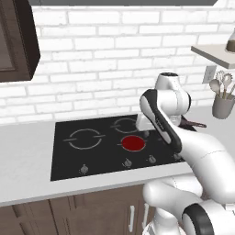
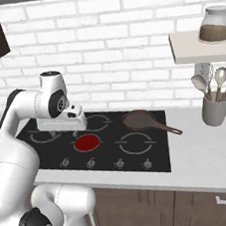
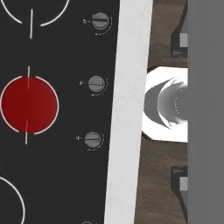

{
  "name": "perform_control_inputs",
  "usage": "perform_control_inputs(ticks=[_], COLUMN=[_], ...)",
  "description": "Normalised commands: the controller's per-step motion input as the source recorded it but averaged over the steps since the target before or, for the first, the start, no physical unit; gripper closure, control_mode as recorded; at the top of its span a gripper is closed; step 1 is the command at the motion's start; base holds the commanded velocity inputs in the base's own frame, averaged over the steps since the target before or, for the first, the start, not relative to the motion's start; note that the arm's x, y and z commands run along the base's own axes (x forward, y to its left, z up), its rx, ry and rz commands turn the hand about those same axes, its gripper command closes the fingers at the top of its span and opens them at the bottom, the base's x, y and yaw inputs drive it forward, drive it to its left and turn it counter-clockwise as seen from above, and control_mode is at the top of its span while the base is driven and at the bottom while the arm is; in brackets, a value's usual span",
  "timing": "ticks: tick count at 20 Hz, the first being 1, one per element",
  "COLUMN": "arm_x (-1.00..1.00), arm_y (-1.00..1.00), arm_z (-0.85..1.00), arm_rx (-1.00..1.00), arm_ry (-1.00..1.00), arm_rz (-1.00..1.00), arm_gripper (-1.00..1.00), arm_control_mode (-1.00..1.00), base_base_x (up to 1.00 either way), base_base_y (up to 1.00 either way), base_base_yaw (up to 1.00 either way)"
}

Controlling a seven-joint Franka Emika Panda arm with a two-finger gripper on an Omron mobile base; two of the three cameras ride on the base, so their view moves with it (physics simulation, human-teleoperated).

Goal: Turn off the front center burner of the stove.

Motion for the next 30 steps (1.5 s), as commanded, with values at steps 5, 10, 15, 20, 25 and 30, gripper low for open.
perform_control_inputs(ticks=[5,10,15,20,25,30], arm_x=[-0.01,0.00,0.37,0.51,0.33,0.19], arm_y=[0.28,0.17,0.22,0.23,0.06,0.08], arm_z=[-0.54,-0.46,-0.40,-0.36,-0.23,-0.23], arm_rx=[0.00,0.00,0.00,-0.01,-0.05,-0.04], arm_ry=[0.14,0.03,0.00,0.04,0.05,0.00], arm_rz=[0.00,0.00,0.00,0.00,0.00,0.00], arm_gripper=[-1.00,-1.00,-1.00,-1.00,-1.00,-1.00], arm_control_mode=[-1.00,-1.00,-1.00,-1.00,-1.00,-1.00], base_base_x=[0.00,0.00,0.00,0.00,0.00,0.00], base_base_y=[0.00,0.00,0.00,0.00,0.00,0.00], base_base_yaw=[0.00,0.00,0.00,0.00,0.00,0.00])
